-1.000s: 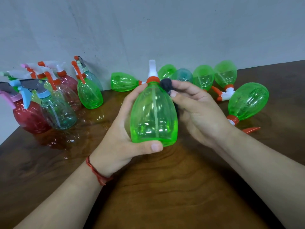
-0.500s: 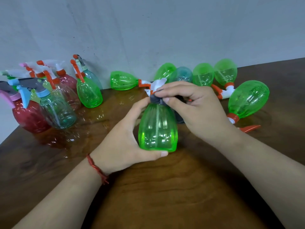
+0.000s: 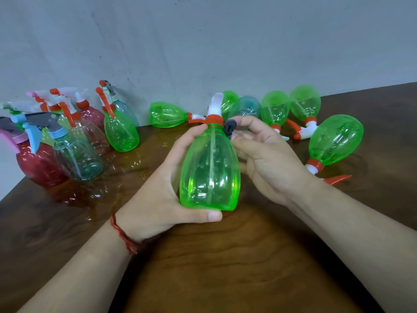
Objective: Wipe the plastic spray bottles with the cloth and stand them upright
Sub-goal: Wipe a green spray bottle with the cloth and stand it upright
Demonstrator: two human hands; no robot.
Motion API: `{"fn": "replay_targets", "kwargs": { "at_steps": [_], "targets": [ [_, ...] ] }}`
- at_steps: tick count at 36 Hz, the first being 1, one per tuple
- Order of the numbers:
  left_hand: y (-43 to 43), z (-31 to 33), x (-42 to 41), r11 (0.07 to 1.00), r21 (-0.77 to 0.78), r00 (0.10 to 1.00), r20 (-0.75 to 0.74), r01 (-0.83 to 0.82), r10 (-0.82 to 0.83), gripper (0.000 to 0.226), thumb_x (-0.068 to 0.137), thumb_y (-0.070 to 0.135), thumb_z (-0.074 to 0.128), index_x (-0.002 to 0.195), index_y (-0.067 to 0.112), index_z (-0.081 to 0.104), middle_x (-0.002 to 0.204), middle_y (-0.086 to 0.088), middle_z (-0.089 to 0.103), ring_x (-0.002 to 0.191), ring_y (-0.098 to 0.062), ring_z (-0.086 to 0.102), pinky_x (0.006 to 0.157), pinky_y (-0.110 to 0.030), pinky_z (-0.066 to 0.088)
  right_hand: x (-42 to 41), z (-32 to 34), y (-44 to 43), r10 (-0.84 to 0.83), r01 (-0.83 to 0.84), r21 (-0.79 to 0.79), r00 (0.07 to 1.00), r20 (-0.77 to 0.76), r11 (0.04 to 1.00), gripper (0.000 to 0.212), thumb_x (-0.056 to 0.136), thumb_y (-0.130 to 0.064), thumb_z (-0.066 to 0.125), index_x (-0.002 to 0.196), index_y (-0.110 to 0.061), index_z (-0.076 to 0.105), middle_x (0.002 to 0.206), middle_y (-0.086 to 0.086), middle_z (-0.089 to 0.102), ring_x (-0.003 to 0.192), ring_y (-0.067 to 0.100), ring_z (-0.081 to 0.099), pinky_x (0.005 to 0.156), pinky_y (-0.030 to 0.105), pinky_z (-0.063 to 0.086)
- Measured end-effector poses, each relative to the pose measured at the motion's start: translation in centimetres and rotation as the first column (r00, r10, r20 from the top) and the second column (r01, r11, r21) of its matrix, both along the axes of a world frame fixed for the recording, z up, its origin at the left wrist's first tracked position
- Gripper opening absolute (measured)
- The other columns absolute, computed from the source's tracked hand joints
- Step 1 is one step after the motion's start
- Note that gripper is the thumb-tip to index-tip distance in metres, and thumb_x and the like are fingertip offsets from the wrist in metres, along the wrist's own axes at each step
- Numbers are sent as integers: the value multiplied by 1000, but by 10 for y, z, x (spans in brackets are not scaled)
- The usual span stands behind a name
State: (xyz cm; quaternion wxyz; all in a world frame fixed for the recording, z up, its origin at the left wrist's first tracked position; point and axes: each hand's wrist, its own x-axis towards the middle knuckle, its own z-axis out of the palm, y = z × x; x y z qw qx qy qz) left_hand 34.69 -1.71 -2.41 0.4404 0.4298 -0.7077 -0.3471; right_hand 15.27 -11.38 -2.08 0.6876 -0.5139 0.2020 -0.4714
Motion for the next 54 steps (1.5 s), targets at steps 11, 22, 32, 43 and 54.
{"fn": "replay_targets", "kwargs": {
  "at_steps": [11,22,32,43,54],
  "targets": [
    [-1,1,-2,984,-138,967,211,-114,142,121,66,18,101,164,25,30,155,15,53,145,-14,53,117,-22,42,-10,4,-5,-278,161,-565,952,-126,809,22,98,5,69,110,-11,79,117,5,78,116,16,71,100,25,53],
    [-5,-8,-2,958,-160,969,24,-238,245,117,65,15,100,162,17,35,157,0,55,146,-23,54,120,-48,46,-11,9,-3,-260,143,-602,959,-111,786,23,99,6,67,109,-11,79,115,2,79,118,17,71,103,29,53],
    [-12,-5,1,851,-166,866,-150,-498,477,113,63,23,99,160,22,42,145,13,64,132,0,61,106,-16,49,-8,4,10,-338,56,-802,922,-186,594,24,95,8,71,107,-10,83,118,3,75,114,15,71,99,27,55],
    [-6,-1,-1,889,-151,902,-88,-431,423,112,64,15,100,160,21,42,147,11,64,134,-4,62,106,-20,52,-6,3,5,-338,125,-734,929,-149,668,26,98,4,71,113,-13,81,119,-4,77,119,15,70,105,33,55],
    [1,-3,-13,989,-39,974,-180,-144,135,111,67,11,89,162,18,34,156,-2,55,141,-24,58,106,-34,54,-9,10,-3,-99,99,-181,995,14,978,26,101,1,64,111,-16,80,112,9,80,105,19,75,96,41,62]
  ]
}}
